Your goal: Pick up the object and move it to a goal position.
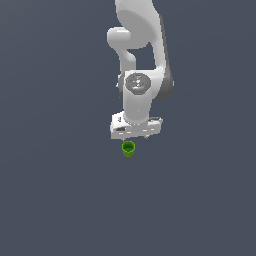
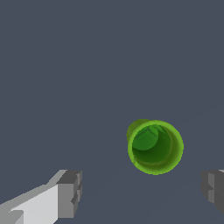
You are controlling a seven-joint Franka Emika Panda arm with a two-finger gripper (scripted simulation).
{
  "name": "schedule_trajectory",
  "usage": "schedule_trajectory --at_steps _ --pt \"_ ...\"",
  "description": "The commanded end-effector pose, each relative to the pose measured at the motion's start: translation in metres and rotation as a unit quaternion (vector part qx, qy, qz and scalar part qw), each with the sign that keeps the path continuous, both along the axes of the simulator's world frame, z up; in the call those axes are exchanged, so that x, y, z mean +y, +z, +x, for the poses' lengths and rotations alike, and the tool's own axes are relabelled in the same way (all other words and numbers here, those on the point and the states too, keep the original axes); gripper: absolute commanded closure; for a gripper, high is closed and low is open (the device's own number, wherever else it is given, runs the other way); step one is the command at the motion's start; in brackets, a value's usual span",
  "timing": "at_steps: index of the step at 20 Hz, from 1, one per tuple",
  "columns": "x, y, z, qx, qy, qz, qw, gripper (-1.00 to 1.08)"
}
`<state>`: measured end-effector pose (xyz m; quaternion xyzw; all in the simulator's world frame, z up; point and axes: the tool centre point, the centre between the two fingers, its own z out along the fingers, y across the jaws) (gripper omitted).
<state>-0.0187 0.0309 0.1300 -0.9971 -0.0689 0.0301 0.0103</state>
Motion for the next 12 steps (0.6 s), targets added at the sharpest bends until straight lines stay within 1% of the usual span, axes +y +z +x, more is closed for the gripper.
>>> schedule_trajectory --at_steps 1,7,12 --pt "-0.002 -0.002 0.000 -0.002 0.016 0.000 0.9999 -0.92" --pt "-0.008 -0.010 0.002 -0.009 0.073 0.001 0.9973 -0.92" --pt "-0.015 -0.019 0.003 -0.016 0.136 0.001 0.9906 -0.92"
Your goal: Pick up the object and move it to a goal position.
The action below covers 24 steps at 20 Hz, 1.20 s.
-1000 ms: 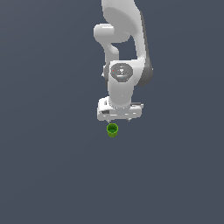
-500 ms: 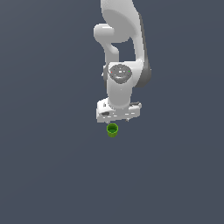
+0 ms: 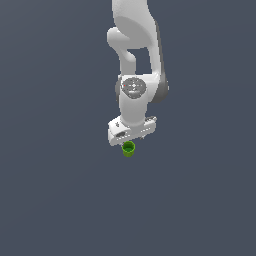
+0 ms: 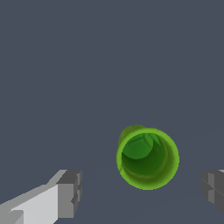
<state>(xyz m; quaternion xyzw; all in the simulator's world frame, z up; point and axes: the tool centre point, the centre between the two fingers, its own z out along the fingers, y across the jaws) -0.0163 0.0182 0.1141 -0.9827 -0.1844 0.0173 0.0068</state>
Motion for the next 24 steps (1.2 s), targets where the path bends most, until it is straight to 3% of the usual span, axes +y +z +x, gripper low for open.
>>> schedule_trajectory --at_steps 1,12,24 --pt "-0.003 -0.004 0.001 -0.004 0.033 0.000 0.9994 -0.92" --pt "-0.014 -0.018 0.002 -0.016 0.139 0.000 0.9901 -0.92" --pt "-0.016 -0.023 0.002 -0.018 0.164 0.000 0.9863 -0.92"
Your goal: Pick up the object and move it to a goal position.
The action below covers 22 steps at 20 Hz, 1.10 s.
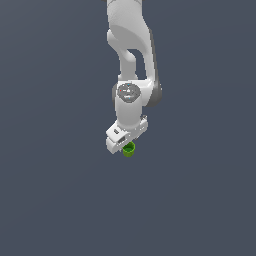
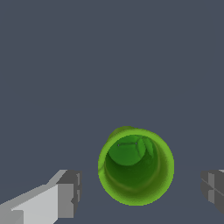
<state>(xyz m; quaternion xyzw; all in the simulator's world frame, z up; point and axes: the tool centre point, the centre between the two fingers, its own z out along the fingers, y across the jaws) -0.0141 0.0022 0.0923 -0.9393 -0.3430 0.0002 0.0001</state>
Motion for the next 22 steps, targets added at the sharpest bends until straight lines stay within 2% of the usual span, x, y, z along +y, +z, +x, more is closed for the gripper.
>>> schedule_trajectory --at_steps 1,10,15,16,22 --pt "0.000 -0.003 0.000 0.000 0.000 0.000 1.0000 -0.92" --pt "0.000 -0.042 -0.001 0.000 0.002 0.000 1.0000 -0.92" --pt "0.000 -0.050 0.000 0.000 0.002 0.000 1.0000 -0.92" --pt "0.000 -0.050 0.000 0.000 0.002 0.000 1.0000 1.08" --pt "0.000 -0.050 0.000 0.000 0.002 0.000 1.0000 1.08"
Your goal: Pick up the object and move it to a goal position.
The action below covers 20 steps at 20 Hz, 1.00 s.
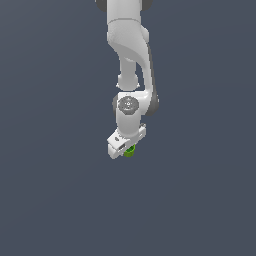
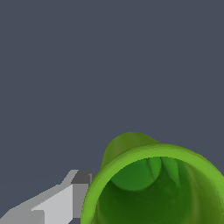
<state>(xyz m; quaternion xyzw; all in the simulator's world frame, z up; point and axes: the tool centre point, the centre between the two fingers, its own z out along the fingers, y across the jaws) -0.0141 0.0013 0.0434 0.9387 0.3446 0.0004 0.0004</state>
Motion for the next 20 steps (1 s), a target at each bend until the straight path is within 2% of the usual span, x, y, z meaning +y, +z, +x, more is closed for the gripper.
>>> schedule_trajectory --at_steps 1,6,11,15,20 --pt "0.001 -0.001 0.000 0.001 0.001 0.000 1.0000 1.08" --pt "0.001 0.001 0.000 0.000 0.000 0.000 1.0000 1.08" --pt "0.016 0.012 -0.003 0.000 0.000 0.000 1.0000 1.08" --pt "0.041 0.031 -0.009 0.000 0.000 0.000 1.0000 1.08" --pt "0.089 0.067 -0.018 0.000 0.001 -0.001 1.0000 1.08"
